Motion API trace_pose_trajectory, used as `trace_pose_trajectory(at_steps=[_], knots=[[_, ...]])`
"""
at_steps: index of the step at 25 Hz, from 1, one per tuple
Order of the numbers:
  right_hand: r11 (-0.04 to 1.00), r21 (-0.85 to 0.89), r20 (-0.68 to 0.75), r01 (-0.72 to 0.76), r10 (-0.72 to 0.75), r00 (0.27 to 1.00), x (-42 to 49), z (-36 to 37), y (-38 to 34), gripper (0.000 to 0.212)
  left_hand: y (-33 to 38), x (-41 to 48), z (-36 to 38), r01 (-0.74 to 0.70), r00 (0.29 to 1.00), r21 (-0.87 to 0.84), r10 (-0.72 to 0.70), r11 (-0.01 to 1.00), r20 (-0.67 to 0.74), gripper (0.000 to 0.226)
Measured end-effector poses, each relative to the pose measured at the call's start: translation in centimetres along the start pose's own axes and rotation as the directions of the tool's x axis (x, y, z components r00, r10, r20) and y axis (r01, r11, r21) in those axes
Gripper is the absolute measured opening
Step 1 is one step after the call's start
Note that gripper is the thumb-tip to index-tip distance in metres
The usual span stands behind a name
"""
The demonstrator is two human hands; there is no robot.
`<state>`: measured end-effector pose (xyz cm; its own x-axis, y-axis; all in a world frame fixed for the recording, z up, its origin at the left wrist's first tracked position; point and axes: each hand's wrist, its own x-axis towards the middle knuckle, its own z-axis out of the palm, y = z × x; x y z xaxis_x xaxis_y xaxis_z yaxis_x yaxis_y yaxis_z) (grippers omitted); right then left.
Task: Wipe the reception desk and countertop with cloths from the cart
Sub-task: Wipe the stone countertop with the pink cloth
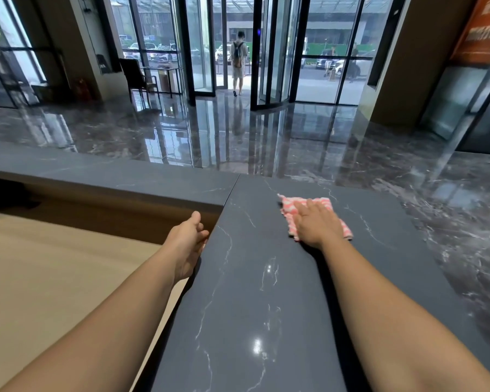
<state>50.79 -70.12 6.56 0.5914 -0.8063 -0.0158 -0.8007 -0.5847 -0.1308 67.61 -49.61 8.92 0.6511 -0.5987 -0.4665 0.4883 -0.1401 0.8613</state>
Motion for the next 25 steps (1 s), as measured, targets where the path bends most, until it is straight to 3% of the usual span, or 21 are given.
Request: trace_pose_trajectory(at_steps=[3, 7, 17, 25], knots=[[0.994, -0.009, 0.016, -0.109, 0.11, 0.994, -0.2, 0.0, 2.8, 0.051, -0.3, -0.3, -0.7, 0.009, 1.0, 0.022, -0.01, 1.0, 0.017, 0.051], [0.98, 0.012, 0.024, -0.197, 0.197, 0.98, -1.3, -0.1, 0.2, 0.052, -0.6, -1.0, -1.4, 0.029, 0.998, 0.026, -0.03, 0.999, 0.046, 0.055], [0.98, 0.038, 0.025, 0.197, -0.198, 0.98, -8.5, 2.9, -18.9, 0.053, -0.8, -1.3, -3.7, 0.072, 0.988, -0.095, -0.058, 0.993, 0.14, 0.055], [0.975, -0.014, 0.028, 0.22, -0.22, 0.975, -9.5, 1.6, -17.2, 0.052, -0.1, -3.3, -4.3, 0.122, 0.977, -0.065, -0.108, 0.99, 0.182, 0.056]])
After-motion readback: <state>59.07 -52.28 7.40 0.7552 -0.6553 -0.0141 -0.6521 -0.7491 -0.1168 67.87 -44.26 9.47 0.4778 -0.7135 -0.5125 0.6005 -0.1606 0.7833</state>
